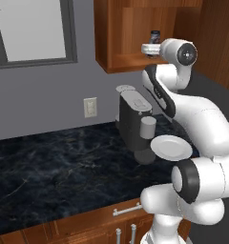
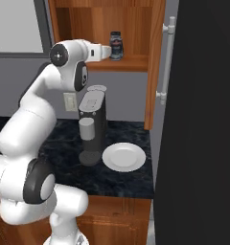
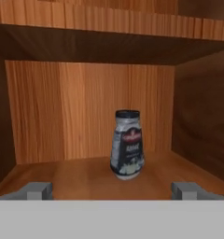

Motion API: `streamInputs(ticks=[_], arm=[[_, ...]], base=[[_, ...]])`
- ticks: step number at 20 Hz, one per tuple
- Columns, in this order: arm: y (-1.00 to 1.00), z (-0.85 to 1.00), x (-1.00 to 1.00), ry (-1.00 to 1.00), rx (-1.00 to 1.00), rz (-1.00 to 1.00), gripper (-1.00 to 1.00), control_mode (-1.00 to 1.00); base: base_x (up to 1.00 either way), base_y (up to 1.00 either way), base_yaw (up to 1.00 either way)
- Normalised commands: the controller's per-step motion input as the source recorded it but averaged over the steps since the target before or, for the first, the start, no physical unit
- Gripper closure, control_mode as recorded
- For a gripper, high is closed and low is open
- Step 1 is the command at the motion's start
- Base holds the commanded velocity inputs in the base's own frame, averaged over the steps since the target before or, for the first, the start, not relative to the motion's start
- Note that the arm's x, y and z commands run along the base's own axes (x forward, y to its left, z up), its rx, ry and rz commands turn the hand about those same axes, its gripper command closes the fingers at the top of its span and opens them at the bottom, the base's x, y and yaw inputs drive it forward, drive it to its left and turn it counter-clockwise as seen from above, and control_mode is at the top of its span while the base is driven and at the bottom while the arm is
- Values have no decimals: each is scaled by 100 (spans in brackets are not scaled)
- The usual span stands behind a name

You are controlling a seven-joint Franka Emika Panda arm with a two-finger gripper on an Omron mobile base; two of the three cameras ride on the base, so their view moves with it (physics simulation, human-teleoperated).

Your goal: Move the hot dog bun to the plate on the dining table and place the condiment next to that plate. Then navigate to the fridge and take the sausage and place it on the plate as well.

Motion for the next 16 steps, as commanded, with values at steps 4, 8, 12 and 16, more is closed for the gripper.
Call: streamInputs(ticks=[4, 8, 12, 16], arm=[[0, 0, 48, 0, 0, -3, -100, -100], [0, 0, 38, 0, 0, -7, -100, -100], [0, 0, 40, 0, 0, -8, -100, -100], [0, 0, 45, 0, 0, -10, -100, -100]], base=[[0, 0, 0], [0, 0, 0], [0, 0, 0], [0, 0, 0]])
